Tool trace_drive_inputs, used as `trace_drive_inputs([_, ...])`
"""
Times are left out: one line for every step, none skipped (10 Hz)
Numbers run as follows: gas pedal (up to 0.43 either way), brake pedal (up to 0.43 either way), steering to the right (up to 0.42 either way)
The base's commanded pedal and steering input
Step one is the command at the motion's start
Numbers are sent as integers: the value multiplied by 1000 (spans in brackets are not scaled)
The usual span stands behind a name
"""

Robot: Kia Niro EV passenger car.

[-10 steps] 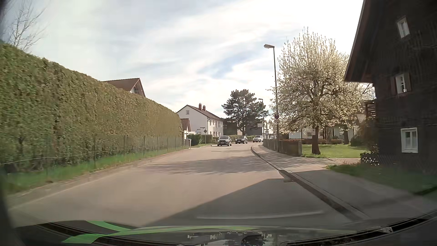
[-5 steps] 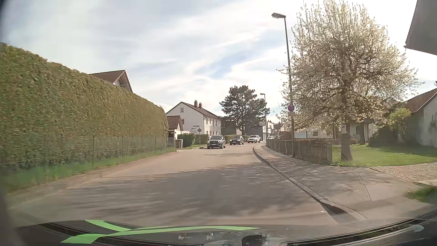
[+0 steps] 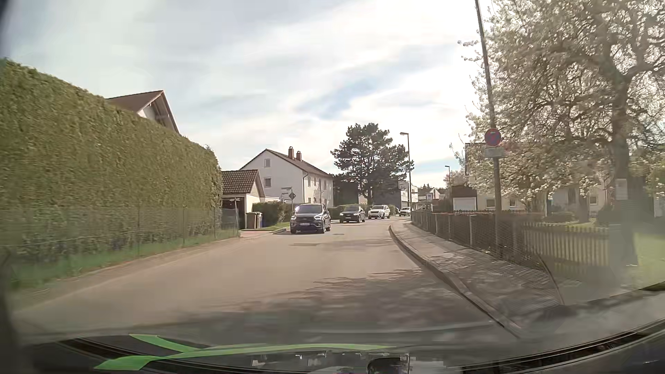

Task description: Follow the waypoints while adhering to traffic rules and regulations

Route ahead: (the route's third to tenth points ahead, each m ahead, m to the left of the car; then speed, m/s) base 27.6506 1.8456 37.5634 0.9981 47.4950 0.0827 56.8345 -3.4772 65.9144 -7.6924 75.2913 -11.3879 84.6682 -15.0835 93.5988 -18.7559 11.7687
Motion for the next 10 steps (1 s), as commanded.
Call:
trace_drive_inputs([0,0,1])
trace_drive_inputs([0,0,1])
trace_drive_inputs([8,0,1])
trace_drive_inputs([8,0,1])
trace_drive_inputs([8,0,1])
trace_drive_inputs([20,0,1])
trace_drive_inputs([28,0,1])
trace_drive_inputs([39,0,2])
trace_drive_inputs([47,0,4])
trace_drive_inputs([67,0,6])
